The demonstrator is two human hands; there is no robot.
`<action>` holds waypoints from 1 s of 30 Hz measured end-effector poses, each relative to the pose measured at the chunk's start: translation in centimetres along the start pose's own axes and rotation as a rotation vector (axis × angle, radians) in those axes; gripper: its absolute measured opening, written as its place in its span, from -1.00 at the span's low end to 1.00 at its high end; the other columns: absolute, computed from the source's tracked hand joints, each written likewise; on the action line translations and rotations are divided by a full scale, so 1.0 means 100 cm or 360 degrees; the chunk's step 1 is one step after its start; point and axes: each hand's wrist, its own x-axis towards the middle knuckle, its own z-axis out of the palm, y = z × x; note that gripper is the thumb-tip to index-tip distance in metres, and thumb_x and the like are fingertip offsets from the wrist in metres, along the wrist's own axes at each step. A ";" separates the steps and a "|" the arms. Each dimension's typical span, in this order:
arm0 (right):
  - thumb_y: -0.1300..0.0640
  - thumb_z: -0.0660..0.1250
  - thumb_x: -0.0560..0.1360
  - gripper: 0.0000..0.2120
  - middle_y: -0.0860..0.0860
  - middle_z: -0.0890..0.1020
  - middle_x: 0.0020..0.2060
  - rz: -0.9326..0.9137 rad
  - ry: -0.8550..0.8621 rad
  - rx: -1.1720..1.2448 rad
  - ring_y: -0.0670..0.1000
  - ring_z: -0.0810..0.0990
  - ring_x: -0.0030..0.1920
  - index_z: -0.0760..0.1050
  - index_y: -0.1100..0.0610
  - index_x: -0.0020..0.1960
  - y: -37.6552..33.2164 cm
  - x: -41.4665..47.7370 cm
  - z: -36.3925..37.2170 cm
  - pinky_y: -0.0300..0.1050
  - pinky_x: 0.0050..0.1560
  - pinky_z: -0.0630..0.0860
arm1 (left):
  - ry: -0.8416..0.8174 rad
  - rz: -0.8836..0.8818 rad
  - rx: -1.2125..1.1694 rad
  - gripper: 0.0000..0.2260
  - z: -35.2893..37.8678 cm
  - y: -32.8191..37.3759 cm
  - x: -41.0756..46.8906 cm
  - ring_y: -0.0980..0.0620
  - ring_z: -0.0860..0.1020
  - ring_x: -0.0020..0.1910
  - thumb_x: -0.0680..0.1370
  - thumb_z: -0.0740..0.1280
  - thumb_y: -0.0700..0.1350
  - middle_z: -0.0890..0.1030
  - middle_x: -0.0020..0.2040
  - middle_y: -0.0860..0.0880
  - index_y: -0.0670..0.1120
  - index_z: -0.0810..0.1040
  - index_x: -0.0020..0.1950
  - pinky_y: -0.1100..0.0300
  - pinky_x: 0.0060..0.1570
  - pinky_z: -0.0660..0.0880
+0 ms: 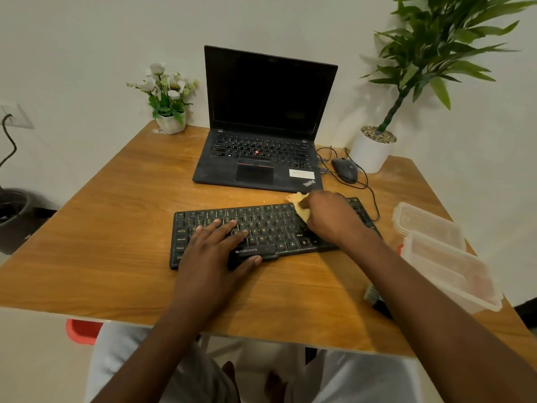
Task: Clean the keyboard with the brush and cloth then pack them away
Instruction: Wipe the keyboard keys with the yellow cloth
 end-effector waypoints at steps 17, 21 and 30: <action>0.20 0.34 0.59 -0.49 0.04 0.57 0.46 -0.0025 -0.0057 0.0111 0.12 0.55 0.41 0.51 -0.07 0.51 0.015 -0.001 0.002 0.14 0.40 0.53 | 0.0005 0.0012 0.0031 -0.35 0.003 -0.001 0.001 0.06 0.18 0.62 0.52 0.14 0.48 0.34 0.60 0.10 0.20 0.41 0.53 0.01 0.60 -0.02; 0.19 0.36 0.58 -0.45 0.04 0.54 0.49 0.0066 -0.0095 0.0050 0.13 0.54 0.41 0.48 -0.13 0.53 0.030 0.002 -0.004 0.12 0.35 0.54 | 0.0001 0.0015 0.0027 -0.36 0.005 -0.003 0.002 0.06 0.19 0.61 0.53 0.15 0.47 0.35 0.59 0.10 0.21 0.40 0.53 -0.06 0.63 0.05; 0.21 0.34 0.60 -0.46 0.02 0.56 0.47 -0.0085 -0.0042 0.0090 0.11 0.53 0.44 0.46 -0.06 0.55 0.014 -0.001 0.006 0.16 0.44 0.50 | 0.0000 0.0002 0.0020 -0.36 0.005 -0.004 0.001 0.07 0.19 0.61 0.52 0.15 0.48 0.34 0.59 0.10 0.21 0.39 0.53 -0.05 0.62 0.04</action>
